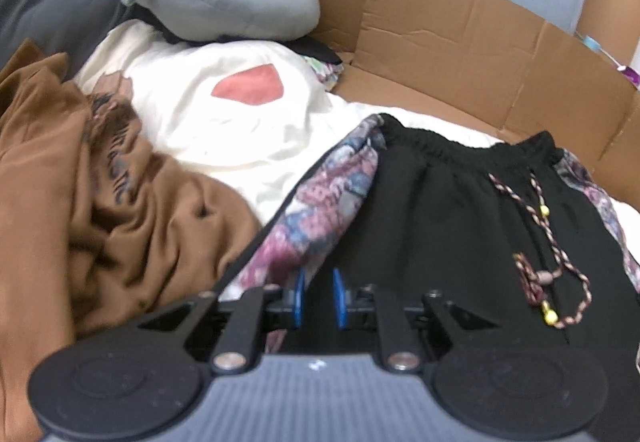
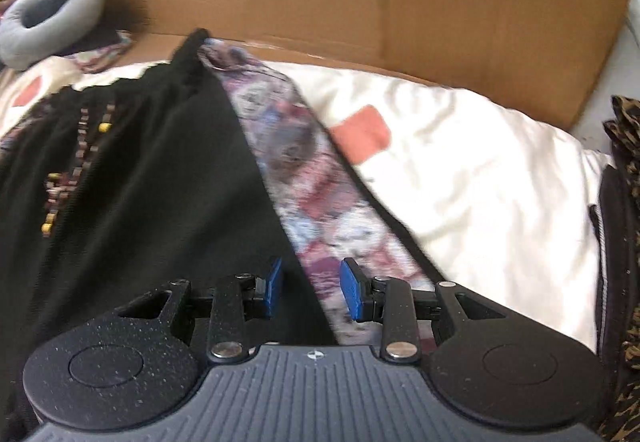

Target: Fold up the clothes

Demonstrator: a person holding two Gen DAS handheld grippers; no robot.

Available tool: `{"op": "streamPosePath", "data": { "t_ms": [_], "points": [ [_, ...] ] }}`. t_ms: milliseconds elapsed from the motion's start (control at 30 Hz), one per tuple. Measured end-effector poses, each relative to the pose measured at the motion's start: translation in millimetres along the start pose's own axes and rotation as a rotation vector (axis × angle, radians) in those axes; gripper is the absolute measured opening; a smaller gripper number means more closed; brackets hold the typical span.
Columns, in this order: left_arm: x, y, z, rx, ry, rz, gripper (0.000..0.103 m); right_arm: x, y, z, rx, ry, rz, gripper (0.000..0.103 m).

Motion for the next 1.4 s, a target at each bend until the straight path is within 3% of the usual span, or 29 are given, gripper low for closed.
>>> {"op": "streamPosePath", "data": {
  "t_ms": [167,267,667,800,1200,1400],
  "points": [
    [-13.7,20.2,5.7,-0.027,-0.008,0.035,0.015,24.0,4.9,-6.2,-0.002,0.038,-0.039,0.038],
    [-25.3,24.0,1.8,-0.034,-0.016,0.062,0.003,30.9,4.2,-7.9,0.0,0.056,-0.054,0.038],
    [-34.0,-6.5,-0.5,-0.016,0.007,0.16,0.005,39.7,-1.2,-12.2,-0.001,0.074,-0.09,0.038],
    [-20.8,-22.7,10.2,0.043,0.017,0.137,0.016,40.7,-9.9,-8.6,0.016,0.102,-0.072,0.038],
    [31.8,1.0,36.1,0.063,0.07,0.01,0.016,6.7,-5.8,35.8,0.078,0.064,0.0,0.038],
    [37.5,27.2,40.2,0.044,0.065,0.011,0.016,-14.5,10.4,61.2,0.092,0.023,0.013,0.037]
  ]
}}
Point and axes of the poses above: each gripper's, at about its wrist camera, not at the fingertips, and y roughly the way its jaws point, x to its right, z to its top, the point moved 9 cm from there along y, roughly the way its jaws point, and after that the axes turned 12 degrees about -x, right-handed, at the moved point
